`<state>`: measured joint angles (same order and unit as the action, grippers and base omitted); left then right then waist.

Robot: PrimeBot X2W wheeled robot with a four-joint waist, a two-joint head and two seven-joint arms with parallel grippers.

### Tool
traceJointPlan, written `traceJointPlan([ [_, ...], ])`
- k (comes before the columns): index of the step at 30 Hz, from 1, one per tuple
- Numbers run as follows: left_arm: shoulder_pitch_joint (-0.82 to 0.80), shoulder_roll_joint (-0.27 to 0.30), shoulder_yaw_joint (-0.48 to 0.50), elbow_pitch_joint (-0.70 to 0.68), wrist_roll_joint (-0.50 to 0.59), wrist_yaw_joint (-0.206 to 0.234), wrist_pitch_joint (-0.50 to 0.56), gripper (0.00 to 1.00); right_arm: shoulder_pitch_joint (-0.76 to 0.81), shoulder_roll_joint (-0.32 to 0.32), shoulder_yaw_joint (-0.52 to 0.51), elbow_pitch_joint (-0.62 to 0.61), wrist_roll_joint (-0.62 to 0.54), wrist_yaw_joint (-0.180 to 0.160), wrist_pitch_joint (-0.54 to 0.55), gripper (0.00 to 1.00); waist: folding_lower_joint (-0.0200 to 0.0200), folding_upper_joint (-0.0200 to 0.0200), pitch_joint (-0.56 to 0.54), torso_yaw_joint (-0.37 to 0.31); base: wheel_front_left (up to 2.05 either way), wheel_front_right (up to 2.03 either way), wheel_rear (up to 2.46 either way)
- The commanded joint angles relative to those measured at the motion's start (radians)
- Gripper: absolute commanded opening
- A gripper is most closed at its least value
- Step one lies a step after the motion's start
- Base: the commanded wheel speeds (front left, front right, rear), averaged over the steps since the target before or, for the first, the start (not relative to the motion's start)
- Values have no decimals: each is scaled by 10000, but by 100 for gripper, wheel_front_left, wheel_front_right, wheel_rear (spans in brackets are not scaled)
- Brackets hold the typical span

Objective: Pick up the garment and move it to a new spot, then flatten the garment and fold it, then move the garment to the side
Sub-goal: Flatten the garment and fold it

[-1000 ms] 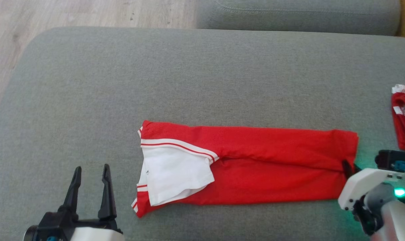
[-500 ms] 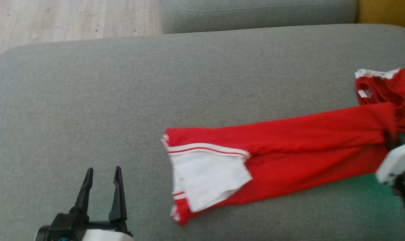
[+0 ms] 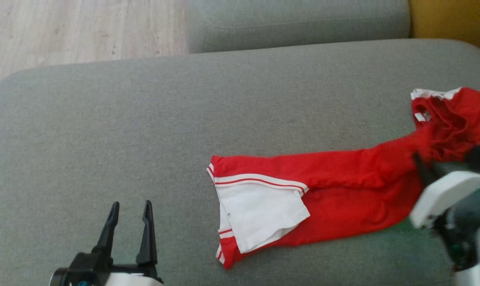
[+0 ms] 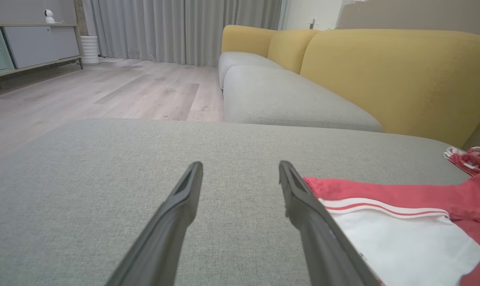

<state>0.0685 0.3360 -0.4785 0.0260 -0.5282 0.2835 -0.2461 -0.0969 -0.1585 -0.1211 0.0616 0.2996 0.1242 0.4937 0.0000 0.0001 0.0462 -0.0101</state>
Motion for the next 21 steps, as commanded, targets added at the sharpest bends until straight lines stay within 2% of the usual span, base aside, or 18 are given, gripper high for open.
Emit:
traceJointPlan([
  [1, -389, 83, 330, -262, 63, 5, 5, 100, -123, 16, 443, -621, 70, 65, 99, 0, 0, -1, -124, 121, 0, 0, 0],
  [5, -326, 135, 303, -302, 62, 27, 33, 100, 147, 518, 1568, -1371, 504, 65, 397, 0, 0, -1, -306, 373, 0, 0, 0],
  [9, -274, 207, 280, -369, 58, 30, 74, 100, 124, 973, 2607, -1431, 988, 65, 327, 0, 0, -1, -385, 626, 0, 0, 0],
  [15, -377, 197, 119, -469, 102, -10, 174, 100, -208, 1077, 4297, -520, 2374, 65, -574, 0, 0, -1, -303, 1137, 0, 0, 0],
  [21, -456, 135, 20, -459, 116, -17, 188, 100, -831, 1080, 5406, 836, 3057, 65, -1286, 0, 0, -1, -188, 1545, 0, 0, 0],
])
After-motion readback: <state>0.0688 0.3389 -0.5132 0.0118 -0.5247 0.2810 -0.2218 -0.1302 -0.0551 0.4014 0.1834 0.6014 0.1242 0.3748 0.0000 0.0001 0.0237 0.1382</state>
